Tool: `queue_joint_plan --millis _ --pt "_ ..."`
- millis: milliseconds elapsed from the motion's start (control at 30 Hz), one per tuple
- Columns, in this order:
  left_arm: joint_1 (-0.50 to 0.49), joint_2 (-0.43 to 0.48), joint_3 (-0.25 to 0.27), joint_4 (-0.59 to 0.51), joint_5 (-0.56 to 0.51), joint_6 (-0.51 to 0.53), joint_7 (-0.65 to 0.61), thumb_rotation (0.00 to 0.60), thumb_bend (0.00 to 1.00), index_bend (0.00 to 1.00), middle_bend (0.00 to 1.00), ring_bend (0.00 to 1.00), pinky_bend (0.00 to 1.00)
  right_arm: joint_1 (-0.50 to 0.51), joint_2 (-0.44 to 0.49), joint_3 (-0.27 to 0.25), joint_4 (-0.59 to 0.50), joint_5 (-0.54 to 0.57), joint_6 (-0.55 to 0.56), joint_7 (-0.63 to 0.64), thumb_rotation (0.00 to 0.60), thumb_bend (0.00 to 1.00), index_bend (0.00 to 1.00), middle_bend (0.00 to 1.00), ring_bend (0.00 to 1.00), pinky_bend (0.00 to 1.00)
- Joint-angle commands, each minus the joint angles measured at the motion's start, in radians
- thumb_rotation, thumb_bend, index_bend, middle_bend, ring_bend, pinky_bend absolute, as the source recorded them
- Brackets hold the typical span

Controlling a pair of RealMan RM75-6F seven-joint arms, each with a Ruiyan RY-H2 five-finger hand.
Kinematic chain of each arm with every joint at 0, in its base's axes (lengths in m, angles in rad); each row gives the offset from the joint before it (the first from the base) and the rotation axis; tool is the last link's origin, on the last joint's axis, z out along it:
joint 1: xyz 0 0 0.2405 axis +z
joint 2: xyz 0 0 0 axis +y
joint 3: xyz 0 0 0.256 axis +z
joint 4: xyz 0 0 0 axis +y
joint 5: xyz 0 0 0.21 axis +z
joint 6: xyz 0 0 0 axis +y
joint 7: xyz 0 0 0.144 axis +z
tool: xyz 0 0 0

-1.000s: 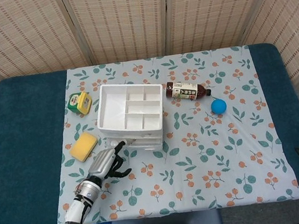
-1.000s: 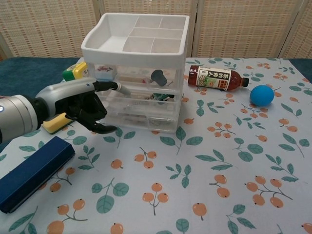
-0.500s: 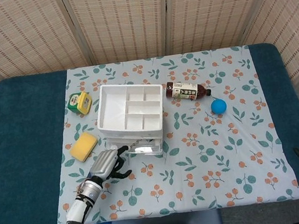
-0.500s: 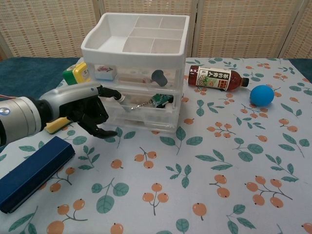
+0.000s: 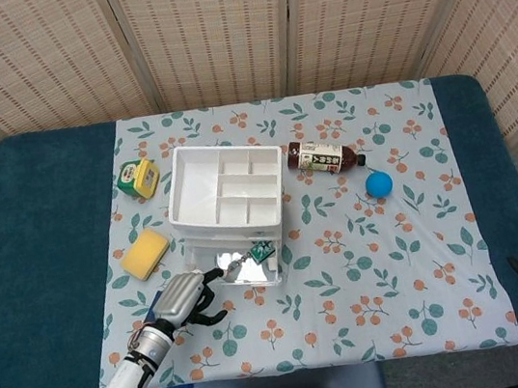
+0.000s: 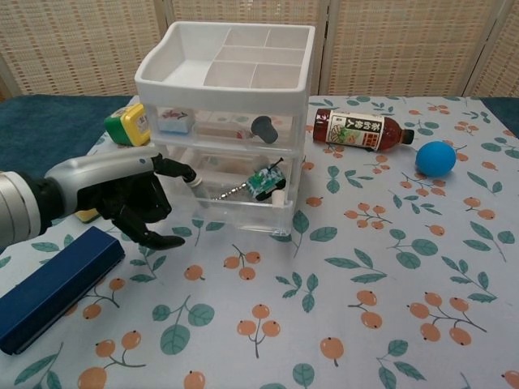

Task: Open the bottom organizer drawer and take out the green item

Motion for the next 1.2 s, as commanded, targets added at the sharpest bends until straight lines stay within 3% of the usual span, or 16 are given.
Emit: queue_joint_plan --millis 33,467,800,1000,1200 --pt "0.004 0.012 0.013 -0.014 0.008 0.003 0.007 0.600 0.26 0.35 0.94 1.00 1.00 0.000 0.000 0.000 0.001 -0.001 0.001 0.001 0.600 0.23 0.02 0.11 0.07 0.15" --pt "0.013 0.037 0.040 -0.052 0.023 0.012 0.010 0.600 0.26 0.35 0.94 1.00 1.00 -0.005 -0.001 -0.002 0.005 -0.005 0.009 0.008 0.600 0.23 0.02 0.11 0.07 0.15" --pt "0.004 0.071 0.035 -0.077 0.066 0.018 0.016 0.600 0.26 0.26 0.94 1.00 1.00 -0.004 -0.002 -0.002 0.009 -0.009 0.011 0.014 0.600 0.23 0.02 0.11 0.07 0.15" --pt "0.007 0.128 0.013 -0.081 0.142 0.040 -0.031 0.600 0.26 0.27 0.94 1.00 1.00 -0.004 0.001 -0.001 0.010 -0.009 0.012 0.015 0.600 0.23 0.02 0.11 0.07 0.15" --pt "-0.012 0.154 -0.001 0.007 0.299 0.062 -0.098 0.600 0.26 0.34 0.94 1.00 1.00 -0.004 0.004 -0.001 0.008 -0.014 0.014 0.014 0.600 0.23 0.02 0.11 0.07 0.15"
